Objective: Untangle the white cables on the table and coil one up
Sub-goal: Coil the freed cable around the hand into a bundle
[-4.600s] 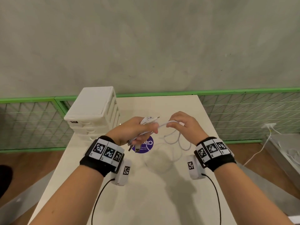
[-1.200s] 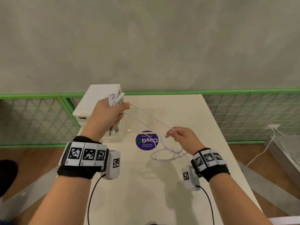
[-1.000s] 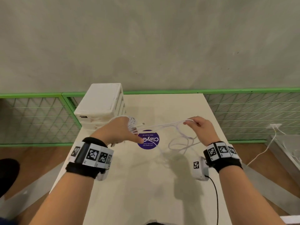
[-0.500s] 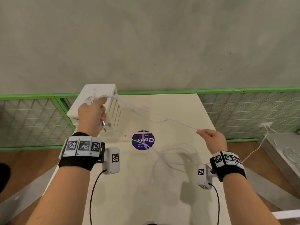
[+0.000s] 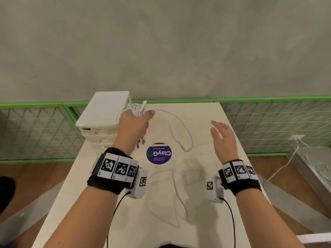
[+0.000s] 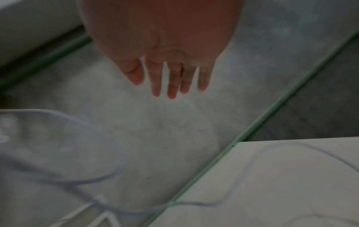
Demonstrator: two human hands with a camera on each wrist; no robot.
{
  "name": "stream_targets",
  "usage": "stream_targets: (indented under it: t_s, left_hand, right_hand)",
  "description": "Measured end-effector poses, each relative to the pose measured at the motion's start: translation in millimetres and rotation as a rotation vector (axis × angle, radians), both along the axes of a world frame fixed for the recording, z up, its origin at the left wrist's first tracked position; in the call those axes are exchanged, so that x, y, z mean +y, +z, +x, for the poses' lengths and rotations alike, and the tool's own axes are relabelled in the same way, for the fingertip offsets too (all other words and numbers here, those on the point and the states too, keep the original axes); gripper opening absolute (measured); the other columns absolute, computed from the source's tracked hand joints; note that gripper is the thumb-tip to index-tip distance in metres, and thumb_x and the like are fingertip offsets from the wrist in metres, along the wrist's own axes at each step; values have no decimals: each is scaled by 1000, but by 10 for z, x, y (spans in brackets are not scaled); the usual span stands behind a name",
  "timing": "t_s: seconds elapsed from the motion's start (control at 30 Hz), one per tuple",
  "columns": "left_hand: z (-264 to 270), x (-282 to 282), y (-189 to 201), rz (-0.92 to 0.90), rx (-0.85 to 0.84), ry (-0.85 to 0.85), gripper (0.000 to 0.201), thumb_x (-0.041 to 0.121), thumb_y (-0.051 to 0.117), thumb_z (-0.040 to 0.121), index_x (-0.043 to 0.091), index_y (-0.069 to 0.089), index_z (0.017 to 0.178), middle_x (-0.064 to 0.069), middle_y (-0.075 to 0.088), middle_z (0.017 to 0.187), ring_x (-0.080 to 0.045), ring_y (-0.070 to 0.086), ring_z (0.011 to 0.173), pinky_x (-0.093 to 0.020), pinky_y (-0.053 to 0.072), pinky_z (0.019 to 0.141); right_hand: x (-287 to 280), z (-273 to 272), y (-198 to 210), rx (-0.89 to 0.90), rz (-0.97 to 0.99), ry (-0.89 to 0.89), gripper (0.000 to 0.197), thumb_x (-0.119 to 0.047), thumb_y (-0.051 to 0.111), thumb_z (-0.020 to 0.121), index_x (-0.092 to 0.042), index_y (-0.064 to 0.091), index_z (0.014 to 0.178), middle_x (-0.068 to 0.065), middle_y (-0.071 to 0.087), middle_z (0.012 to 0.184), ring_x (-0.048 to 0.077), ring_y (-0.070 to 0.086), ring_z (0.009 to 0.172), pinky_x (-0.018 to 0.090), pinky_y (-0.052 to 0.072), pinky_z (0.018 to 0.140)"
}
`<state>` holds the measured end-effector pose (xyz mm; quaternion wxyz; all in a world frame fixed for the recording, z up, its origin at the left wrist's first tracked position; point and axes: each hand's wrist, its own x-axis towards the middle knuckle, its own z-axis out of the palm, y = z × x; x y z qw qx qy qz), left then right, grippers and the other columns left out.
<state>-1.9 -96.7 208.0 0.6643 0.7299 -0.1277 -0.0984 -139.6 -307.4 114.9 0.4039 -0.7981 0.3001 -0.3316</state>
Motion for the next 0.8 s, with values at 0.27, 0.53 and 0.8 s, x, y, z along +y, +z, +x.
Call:
stream_targets:
  t_s: [0.27,0.53,0.8]
  left_hand:
    - [-131,-98,10,-50,7,-43,21,18,67,87,7,50,89,0,39,47,-10,28,33,-17,25,36]
    - [-101,-5,-143,-106,218,-3,21,25,65,89,9,52,89,3,45,47,-11,30,33,-18,23,37]
    - [-255,-8,-436,27,277,-142,27,25,68,88,3,62,74,1,55,44,-11,37,28,-18,34,34]
  right_hand:
    - [608,198,104,41,258,443,15,-37,61,88,-28,67,99,-3,62,100,5,58,86,17,43,75]
    - [688,186,-26,79,253,554,6,-16,67,85,-20,71,84,-2,68,90,3,56,77,12,39,66]
    - [639,196,94,-7,274,321,11,-18,67,84,-24,66,75,-2,68,72,11,58,59,24,45,61]
